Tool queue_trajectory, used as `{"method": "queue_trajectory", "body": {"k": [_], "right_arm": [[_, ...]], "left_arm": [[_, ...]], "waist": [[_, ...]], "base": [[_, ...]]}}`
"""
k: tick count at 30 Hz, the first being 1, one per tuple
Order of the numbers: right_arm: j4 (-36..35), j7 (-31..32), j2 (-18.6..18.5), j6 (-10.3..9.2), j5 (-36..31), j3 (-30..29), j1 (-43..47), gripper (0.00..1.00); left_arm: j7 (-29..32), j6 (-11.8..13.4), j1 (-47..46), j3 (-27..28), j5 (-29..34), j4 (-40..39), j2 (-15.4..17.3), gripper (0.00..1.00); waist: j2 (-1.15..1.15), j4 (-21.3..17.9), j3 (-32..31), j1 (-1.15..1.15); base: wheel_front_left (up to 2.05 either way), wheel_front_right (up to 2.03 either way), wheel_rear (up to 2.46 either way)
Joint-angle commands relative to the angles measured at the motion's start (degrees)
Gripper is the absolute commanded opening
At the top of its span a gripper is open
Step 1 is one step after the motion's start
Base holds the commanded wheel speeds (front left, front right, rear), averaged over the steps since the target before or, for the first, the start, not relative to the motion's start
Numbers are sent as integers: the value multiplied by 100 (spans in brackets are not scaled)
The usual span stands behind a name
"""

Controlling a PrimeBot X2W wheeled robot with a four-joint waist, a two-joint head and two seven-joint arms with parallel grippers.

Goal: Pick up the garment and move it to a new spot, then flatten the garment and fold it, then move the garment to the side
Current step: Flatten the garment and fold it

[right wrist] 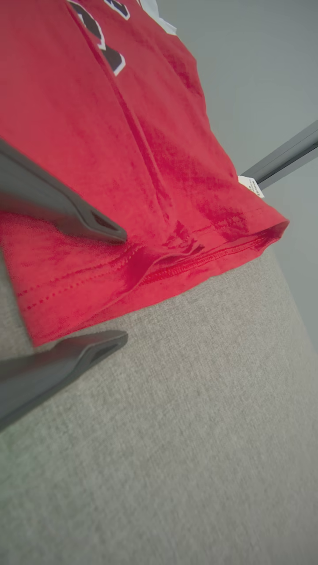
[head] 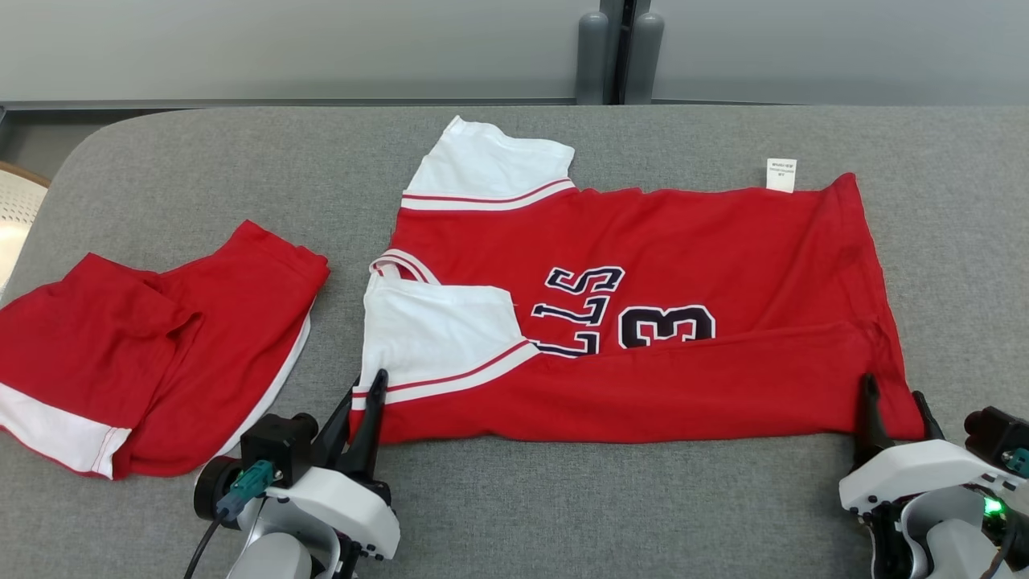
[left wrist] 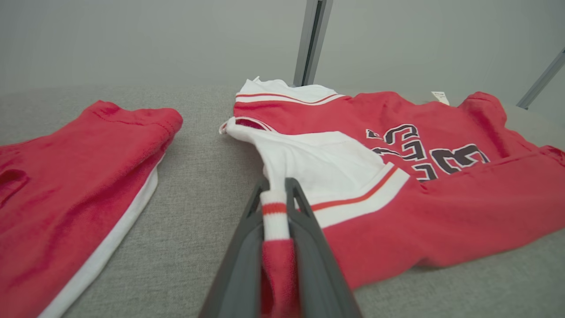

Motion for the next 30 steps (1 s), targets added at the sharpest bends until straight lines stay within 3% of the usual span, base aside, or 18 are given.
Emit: {"method": "queue_trajectory", "body": {"k": [1,13,22,30], "right_arm": [[133,32,35,0,27,71,4,0],[70,-198,-239,-1,396,366,353,0],[-709,331,-439,-6,830,439,1124,0],[-1447,861,-397,-6,795,265,1608,0]], "left_arm": [[1,-20,37,1,35,15,30,0],[0,-41,332,-135,19,299,151,0],[8,-36,847,-143,-201,-65,396,0],[433,-38,1130,-322,-369,-495,417,0]], "waist": [[0,8,-6,0],[0,-125,-451,0],[0,-306,-625,0],[0,-331,-727,0]], "base": [[0,0,0],[0,0,0],[0,0,0],[0,0,0]]}}
